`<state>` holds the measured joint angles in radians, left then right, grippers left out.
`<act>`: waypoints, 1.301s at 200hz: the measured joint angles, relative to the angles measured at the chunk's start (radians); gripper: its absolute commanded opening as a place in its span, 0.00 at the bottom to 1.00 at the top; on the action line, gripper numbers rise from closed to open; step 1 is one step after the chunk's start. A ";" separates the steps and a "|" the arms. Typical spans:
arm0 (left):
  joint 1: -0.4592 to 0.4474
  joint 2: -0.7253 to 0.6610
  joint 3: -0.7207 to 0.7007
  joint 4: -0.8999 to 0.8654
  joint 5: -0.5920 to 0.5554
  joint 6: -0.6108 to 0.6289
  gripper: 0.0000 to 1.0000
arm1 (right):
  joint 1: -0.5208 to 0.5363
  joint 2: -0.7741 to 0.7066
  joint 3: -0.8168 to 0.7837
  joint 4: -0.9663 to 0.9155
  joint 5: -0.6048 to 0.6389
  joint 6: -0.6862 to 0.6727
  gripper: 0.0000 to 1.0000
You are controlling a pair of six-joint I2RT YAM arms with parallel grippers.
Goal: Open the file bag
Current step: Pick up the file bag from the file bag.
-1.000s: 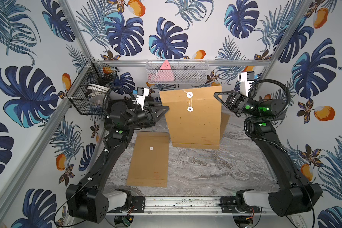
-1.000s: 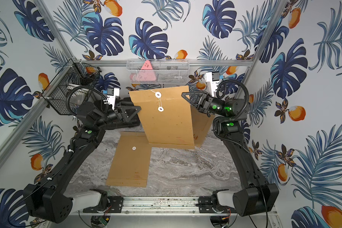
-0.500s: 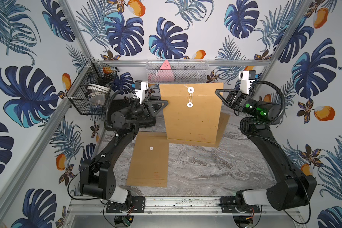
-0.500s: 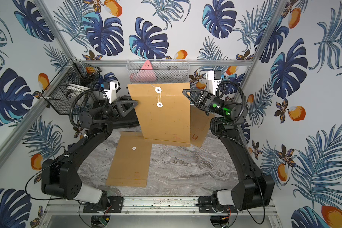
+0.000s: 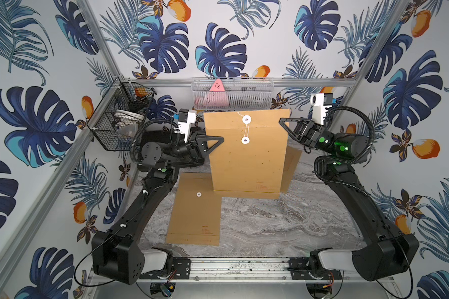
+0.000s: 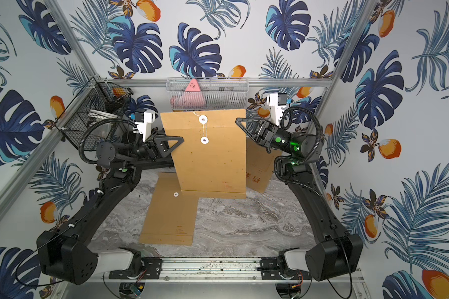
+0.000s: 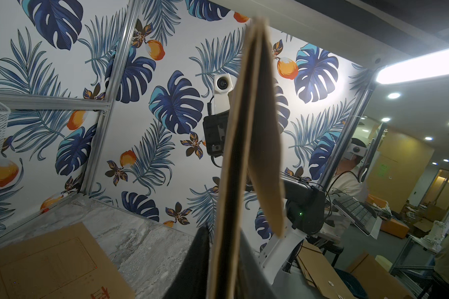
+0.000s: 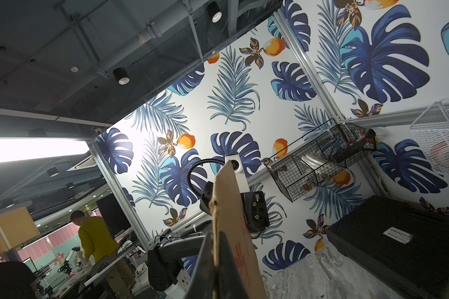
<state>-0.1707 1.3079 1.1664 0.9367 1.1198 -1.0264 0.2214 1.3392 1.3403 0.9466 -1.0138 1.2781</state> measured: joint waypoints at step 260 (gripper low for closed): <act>-0.321 0.023 0.508 -1.818 -0.592 1.340 0.00 | 0.132 -0.027 0.447 -1.793 0.369 -1.441 0.59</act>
<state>-0.4919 1.3312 1.6741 -0.8814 0.5274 0.3134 0.3534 1.3125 1.7878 -0.8459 -0.6449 -0.1627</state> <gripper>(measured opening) 0.070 0.596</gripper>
